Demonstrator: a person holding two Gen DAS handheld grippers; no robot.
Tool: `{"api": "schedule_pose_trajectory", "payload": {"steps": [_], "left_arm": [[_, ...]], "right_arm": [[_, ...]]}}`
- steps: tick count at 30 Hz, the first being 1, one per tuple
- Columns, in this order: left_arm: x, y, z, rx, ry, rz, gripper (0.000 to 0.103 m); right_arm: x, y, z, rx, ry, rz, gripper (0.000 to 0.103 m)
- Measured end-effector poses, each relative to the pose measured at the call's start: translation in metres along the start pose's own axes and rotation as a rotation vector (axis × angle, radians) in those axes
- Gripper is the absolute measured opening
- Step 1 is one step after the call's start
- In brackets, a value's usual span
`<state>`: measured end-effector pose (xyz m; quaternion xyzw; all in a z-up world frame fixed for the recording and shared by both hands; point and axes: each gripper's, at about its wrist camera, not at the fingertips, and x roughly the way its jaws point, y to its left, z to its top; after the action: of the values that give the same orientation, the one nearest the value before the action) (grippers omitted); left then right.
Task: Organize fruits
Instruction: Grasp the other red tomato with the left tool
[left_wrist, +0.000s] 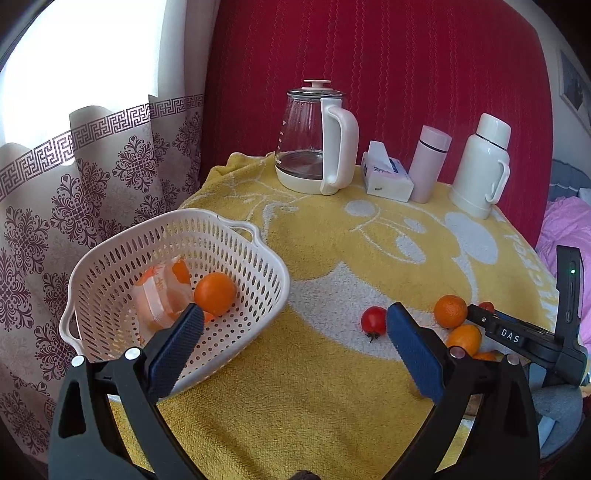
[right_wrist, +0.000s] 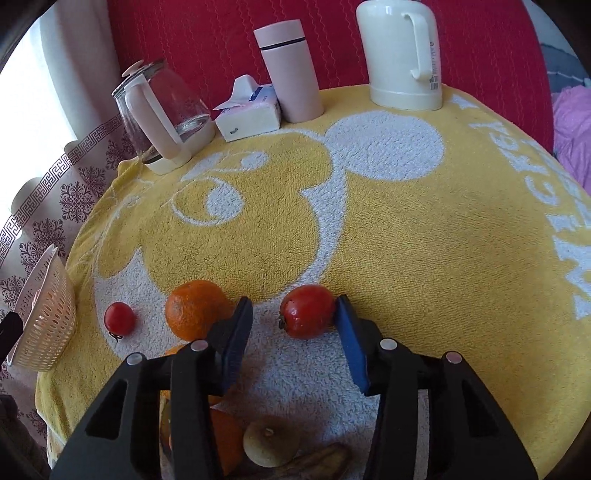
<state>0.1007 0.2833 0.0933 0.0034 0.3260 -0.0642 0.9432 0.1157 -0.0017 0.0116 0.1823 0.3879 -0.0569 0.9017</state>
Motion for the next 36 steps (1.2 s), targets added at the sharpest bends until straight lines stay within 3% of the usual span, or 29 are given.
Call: {"api": "schedule_pose_trajectory", "payload": {"steps": [2, 4, 10, 16, 22, 27, 32, 36], "left_arm": [[0.005, -0.002, -0.003, 0.007, 0.011, 0.003, 0.100], [0.009, -0.006, -0.006, 0.023, 0.023, 0.005, 0.100], [0.015, -0.018, -0.010, 0.079, -0.001, 0.062, 0.100], [0.011, -0.043, -0.005, 0.174, -0.067, 0.054, 0.100], [0.036, -0.078, -0.008, 0.298, 0.013, -0.052, 0.071], [0.069, -0.081, -0.014, 0.270, 0.125, -0.126, 0.044], [0.092, -0.071, -0.018, 0.191, 0.202, -0.169, 0.030], [0.090, -0.065, -0.019, 0.160, 0.188, -0.191, 0.029]], "right_arm": [[0.000, -0.005, 0.002, 0.027, 0.000, 0.003, 0.032], [0.000, -0.007, 0.002, 0.036, -0.001, 0.005, 0.029], [-0.005, -0.015, 0.003, 0.080, -0.016, 0.035, 0.028], [-0.011, -0.025, 0.005, 0.124, -0.032, 0.053, 0.028], [-0.012, -0.025, 0.004, 0.126, -0.030, 0.066, 0.028], [-0.011, -0.023, 0.003, 0.121, -0.026, 0.067, 0.028], [-0.011, -0.021, 0.003, 0.112, -0.027, 0.063, 0.028], [-0.012, -0.020, 0.002, 0.108, -0.035, 0.059, 0.028]]}}
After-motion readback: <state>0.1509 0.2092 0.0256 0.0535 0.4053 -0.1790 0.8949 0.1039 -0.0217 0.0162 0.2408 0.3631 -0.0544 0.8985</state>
